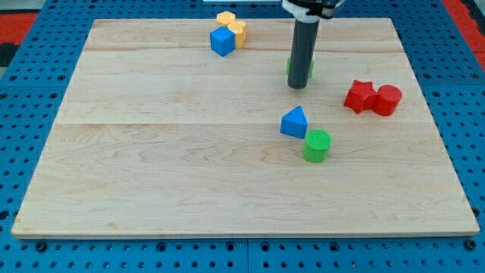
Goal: Push red star closer to the green star
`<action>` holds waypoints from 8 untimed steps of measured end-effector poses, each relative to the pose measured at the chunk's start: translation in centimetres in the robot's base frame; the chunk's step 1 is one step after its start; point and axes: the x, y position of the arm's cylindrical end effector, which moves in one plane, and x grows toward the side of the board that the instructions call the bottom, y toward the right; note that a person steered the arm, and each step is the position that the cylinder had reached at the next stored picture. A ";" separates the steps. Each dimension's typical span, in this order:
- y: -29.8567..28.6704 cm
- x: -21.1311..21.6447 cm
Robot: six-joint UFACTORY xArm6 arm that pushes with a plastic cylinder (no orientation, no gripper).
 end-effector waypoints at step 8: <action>17.5 11.8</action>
